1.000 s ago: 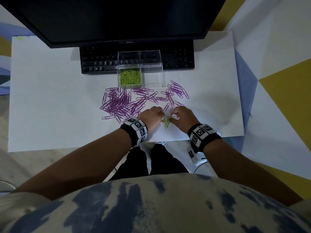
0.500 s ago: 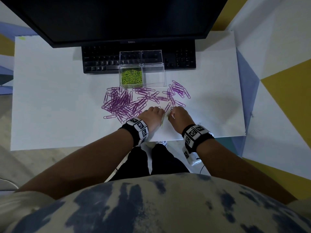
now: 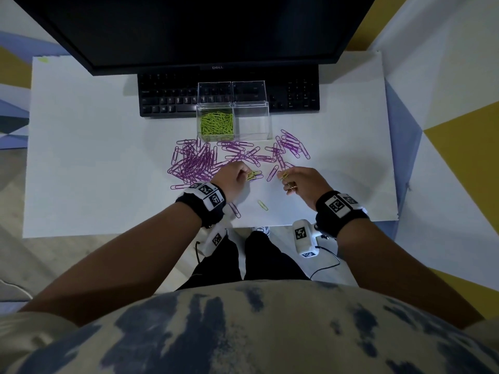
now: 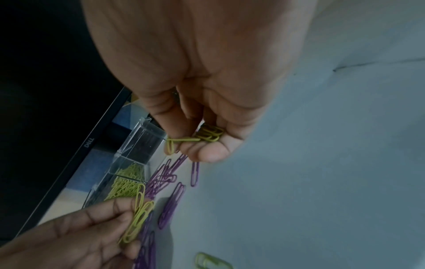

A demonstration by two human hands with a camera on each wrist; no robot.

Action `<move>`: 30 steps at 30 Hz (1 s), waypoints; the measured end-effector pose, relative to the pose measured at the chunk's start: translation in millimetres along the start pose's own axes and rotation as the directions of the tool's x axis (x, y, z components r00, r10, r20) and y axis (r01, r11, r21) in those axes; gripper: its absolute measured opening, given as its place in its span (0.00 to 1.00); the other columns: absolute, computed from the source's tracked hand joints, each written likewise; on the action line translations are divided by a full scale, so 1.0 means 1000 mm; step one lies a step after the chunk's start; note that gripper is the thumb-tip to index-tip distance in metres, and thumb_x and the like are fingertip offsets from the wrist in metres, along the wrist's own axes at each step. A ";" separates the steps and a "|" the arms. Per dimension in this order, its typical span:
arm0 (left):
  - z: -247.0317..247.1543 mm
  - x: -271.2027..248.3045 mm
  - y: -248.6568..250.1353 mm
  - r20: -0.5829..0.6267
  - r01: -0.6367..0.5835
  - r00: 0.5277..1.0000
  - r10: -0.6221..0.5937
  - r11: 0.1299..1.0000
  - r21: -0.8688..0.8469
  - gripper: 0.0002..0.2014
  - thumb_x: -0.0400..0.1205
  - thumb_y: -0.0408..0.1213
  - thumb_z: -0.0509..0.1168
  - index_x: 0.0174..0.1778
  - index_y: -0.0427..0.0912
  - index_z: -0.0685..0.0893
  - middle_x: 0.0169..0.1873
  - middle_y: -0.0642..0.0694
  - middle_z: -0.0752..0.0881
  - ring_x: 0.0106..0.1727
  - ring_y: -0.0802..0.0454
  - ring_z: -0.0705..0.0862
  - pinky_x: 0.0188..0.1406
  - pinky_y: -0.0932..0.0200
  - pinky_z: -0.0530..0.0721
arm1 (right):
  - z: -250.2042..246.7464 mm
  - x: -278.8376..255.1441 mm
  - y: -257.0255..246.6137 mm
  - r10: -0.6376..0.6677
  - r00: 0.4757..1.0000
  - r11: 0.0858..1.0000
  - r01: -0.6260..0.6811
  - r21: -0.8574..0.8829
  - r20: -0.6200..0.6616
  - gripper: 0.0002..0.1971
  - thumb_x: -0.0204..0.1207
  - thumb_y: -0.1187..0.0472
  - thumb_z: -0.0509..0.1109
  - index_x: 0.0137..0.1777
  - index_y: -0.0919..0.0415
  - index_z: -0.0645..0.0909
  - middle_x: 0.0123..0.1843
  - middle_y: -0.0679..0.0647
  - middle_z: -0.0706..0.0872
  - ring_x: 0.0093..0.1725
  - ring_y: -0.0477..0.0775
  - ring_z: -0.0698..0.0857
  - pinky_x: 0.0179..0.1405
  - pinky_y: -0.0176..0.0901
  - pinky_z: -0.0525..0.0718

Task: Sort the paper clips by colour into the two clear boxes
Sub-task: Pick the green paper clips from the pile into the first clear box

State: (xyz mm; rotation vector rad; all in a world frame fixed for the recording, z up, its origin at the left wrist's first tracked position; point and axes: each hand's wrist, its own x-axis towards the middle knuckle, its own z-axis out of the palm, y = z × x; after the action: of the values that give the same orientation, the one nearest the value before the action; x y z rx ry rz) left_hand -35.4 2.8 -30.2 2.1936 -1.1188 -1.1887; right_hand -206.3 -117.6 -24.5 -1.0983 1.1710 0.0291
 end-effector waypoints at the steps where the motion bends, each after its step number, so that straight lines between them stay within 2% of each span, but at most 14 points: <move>1: 0.001 0.001 -0.003 0.011 0.048 0.999 -0.048 0.997 -0.062 0.09 0.86 0.32 0.54 0.54 0.41 0.80 0.41 0.46 0.81 0.35 0.54 0.79 0.37 0.62 0.74 | 0.002 -0.002 -0.001 0.021 1.000 0.999 -0.021 0.038 0.010 0.13 0.73 0.77 0.57 0.41 0.68 0.83 0.35 0.61 0.79 0.32 0.55 0.77 0.32 0.40 0.78; 3: 0.001 0.004 -0.007 0.045 0.174 0.985 -0.169 0.929 -0.326 0.08 0.85 0.30 0.54 0.46 0.41 0.78 0.30 0.45 0.81 0.23 0.54 0.77 0.25 0.62 0.75 | 0.008 -0.006 -0.004 0.037 0.999 0.995 -0.040 0.088 0.039 0.16 0.70 0.79 0.51 0.37 0.70 0.81 0.33 0.62 0.79 0.31 0.57 0.77 0.30 0.41 0.78; 5: 0.000 0.007 -0.007 0.090 0.259 0.962 -0.257 0.764 -0.591 0.11 0.84 0.24 0.53 0.40 0.36 0.78 0.20 0.44 0.81 0.16 0.53 0.76 0.16 0.64 0.72 | 0.013 -0.008 -0.006 0.056 0.995 0.991 -0.066 0.119 0.080 0.17 0.68 0.80 0.48 0.35 0.71 0.80 0.33 0.63 0.78 0.31 0.59 0.77 0.28 0.42 0.77; 7: -0.003 0.006 -0.001 0.121 0.282 0.948 -0.296 0.594 -0.753 0.16 0.81 0.19 0.49 0.33 0.33 0.76 0.17 0.44 0.80 0.14 0.53 0.77 0.13 0.67 0.72 | 0.018 -0.009 -0.006 0.083 0.991 0.992 -0.092 0.081 0.106 0.15 0.71 0.76 0.51 0.35 0.70 0.80 0.32 0.63 0.79 0.31 0.58 0.77 0.28 0.42 0.76; 9: -0.005 0.005 0.003 0.149 0.298 0.935 -0.321 0.485 -0.822 0.16 0.80 0.21 0.47 0.30 0.34 0.75 0.20 0.44 0.79 0.16 0.53 0.78 0.13 0.68 0.71 | 0.022 -0.007 -0.004 0.087 0.991 0.990 -0.075 -0.117 0.103 0.12 0.76 0.67 0.60 0.34 0.68 0.81 0.31 0.60 0.80 0.30 0.57 0.77 0.29 0.42 0.76; 11: -0.008 0.004 0.003 0.177 0.314 0.929 -0.324 0.444 -0.839 0.15 0.80 0.25 0.46 0.31 0.36 0.73 0.22 0.44 0.78 0.18 0.52 0.77 0.16 0.66 0.68 | 0.025 -0.006 0.001 0.024 0.993 0.892 0.029 -0.451 0.113 0.13 0.77 0.56 0.68 0.36 0.66 0.81 0.32 0.57 0.82 0.30 0.53 0.79 0.30 0.40 0.75; 13: -0.012 0.004 0.003 0.202 0.337 0.929 -0.312 0.479 -0.811 0.16 0.83 0.32 0.46 0.31 0.39 0.72 0.23 0.46 0.75 0.21 0.51 0.72 0.20 0.63 0.66 | 0.030 -0.007 0.009 -0.064 0.990 0.711 0.131 -0.690 0.123 0.15 0.74 0.50 0.73 0.41 0.65 0.82 0.37 0.55 0.83 0.35 0.51 0.80 0.33 0.40 0.75; 15: -0.017 0.005 0.005 0.195 0.351 0.930 -0.312 0.592 -0.725 0.21 0.86 0.42 0.49 0.28 0.42 0.73 0.21 0.48 0.74 0.20 0.52 0.70 0.20 0.64 0.67 | 0.036 -0.011 0.015 -0.108 0.988 0.634 0.154 -0.757 0.111 0.14 0.73 0.52 0.75 0.46 0.64 0.82 0.43 0.54 0.83 0.43 0.53 0.81 0.39 0.41 0.77; 18: -0.018 0.007 0.007 0.098 0.306 0.946 -0.309 0.752 -0.584 0.20 0.85 0.41 0.57 0.25 0.41 0.73 0.21 0.44 0.75 0.19 0.51 0.70 0.20 0.63 0.68 | 0.043 -0.013 0.021 -0.151 0.983 0.583 0.174 -0.793 0.105 0.11 0.74 0.57 0.74 0.49 0.65 0.81 0.50 0.58 0.85 0.50 0.58 0.83 0.50 0.45 0.80; 20: -0.016 0.005 0.008 0.077 0.287 0.951 -0.299 0.765 -0.577 0.18 0.84 0.36 0.58 0.27 0.38 0.76 0.22 0.42 0.77 0.19 0.50 0.75 0.19 0.63 0.71 | 0.046 -0.013 0.022 -0.175 0.980 0.564 0.176 -0.807 0.091 0.09 0.76 0.59 0.71 0.50 0.66 0.81 0.51 0.60 0.85 0.51 0.61 0.83 0.50 0.45 0.79; 23: -0.013 0.000 0.010 0.125 0.298 0.951 -0.282 0.734 -0.610 0.15 0.86 0.30 0.52 0.40 0.32 0.81 0.25 0.41 0.79 0.19 0.53 0.79 0.13 0.68 0.71 | 0.048 -0.012 0.022 -0.170 0.981 0.560 0.171 -0.811 0.090 0.08 0.76 0.61 0.69 0.49 0.67 0.81 0.51 0.61 0.85 0.51 0.62 0.84 0.49 0.44 0.78; 25: -0.010 -0.001 0.008 0.119 0.278 0.959 -0.258 0.768 -0.578 0.16 0.86 0.28 0.50 0.42 0.34 0.82 0.28 0.41 0.81 0.21 0.53 0.78 0.15 0.67 0.72 | 0.048 -0.011 0.023 -0.168 0.981 0.541 0.174 -0.823 0.097 0.08 0.75 0.62 0.68 0.48 0.66 0.81 0.51 0.61 0.85 0.51 0.62 0.84 0.47 0.44 0.77; 27: -0.007 -0.002 0.003 0.048 0.215 0.975 -0.216 0.875 -0.434 0.16 0.85 0.28 0.50 0.40 0.40 0.82 0.32 0.44 0.84 0.26 0.52 0.77 0.20 0.65 0.73 | 0.047 -0.011 0.024 -0.187 0.976 0.517 0.194 -0.834 0.111 0.07 0.75 0.62 0.68 0.48 0.66 0.80 0.51 0.60 0.84 0.51 0.61 0.83 0.46 0.43 0.76; 30: -0.005 -0.006 0.001 0.006 0.105 0.994 -0.105 0.987 -0.120 0.12 0.84 0.33 0.52 0.43 0.38 0.80 0.31 0.45 0.82 0.28 0.49 0.77 0.25 0.60 0.71 | 0.043 -0.012 0.027 -0.226 0.968 0.531 0.214 -0.820 0.107 0.08 0.75 0.60 0.68 0.49 0.64 0.80 0.52 0.59 0.83 0.51 0.60 0.83 0.49 0.46 0.79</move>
State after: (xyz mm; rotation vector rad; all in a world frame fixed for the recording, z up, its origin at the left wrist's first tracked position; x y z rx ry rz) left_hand -33.1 6.8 -23.7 2.1832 -0.9155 -1.2656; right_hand -195.0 -68.3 -35.3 -2.1014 1.0114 0.4256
